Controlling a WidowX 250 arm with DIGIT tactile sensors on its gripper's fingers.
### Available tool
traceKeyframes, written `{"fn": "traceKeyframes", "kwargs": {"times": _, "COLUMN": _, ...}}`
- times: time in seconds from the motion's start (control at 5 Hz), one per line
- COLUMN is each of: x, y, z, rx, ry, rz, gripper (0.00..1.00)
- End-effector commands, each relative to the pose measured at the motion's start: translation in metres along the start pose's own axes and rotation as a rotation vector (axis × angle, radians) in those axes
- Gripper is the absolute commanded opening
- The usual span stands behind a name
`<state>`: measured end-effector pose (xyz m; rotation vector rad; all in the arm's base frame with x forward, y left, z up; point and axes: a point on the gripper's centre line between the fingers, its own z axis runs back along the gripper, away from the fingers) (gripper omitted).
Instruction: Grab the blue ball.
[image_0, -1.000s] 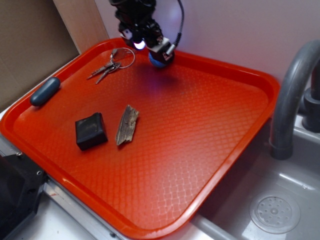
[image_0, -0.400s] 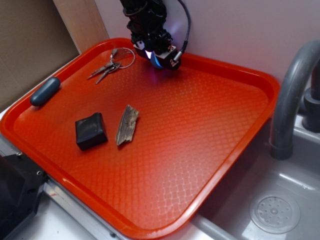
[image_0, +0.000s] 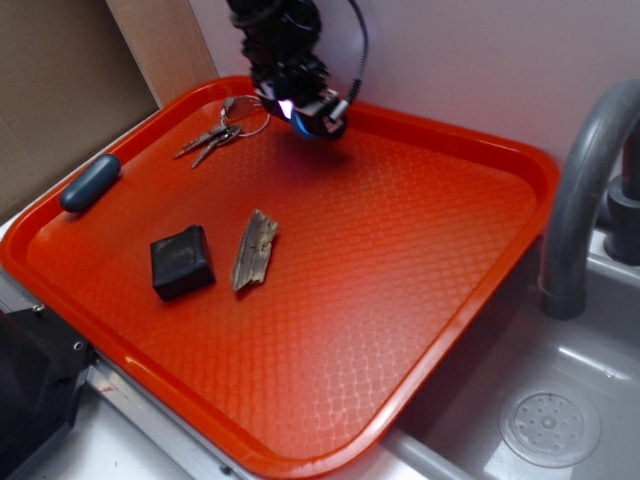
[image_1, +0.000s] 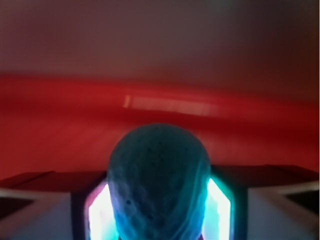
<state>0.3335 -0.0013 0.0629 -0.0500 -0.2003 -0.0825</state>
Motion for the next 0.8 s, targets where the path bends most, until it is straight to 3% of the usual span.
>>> {"fn": "traceKeyframes", "kwargs": {"times": 0.0, "x": -0.054, "y": -0.009, "z": 0.109, "rx": 0.002, "ry": 0.169, "rz": -0.017, "gripper": 0.00}}
{"fn": "traceKeyframes", "kwargs": {"times": 0.2, "x": -0.072, "y": -0.009, "z": 0.155, "rx": -0.049, "ry": 0.254, "rz": -0.075, "gripper": 0.00}}
{"fn": "traceKeyframes", "kwargs": {"times": 0.6, "x": -0.078, "y": -0.013, "z": 0.161, "rx": -0.046, "ry": 0.247, "rz": -0.111, "gripper": 0.00}}
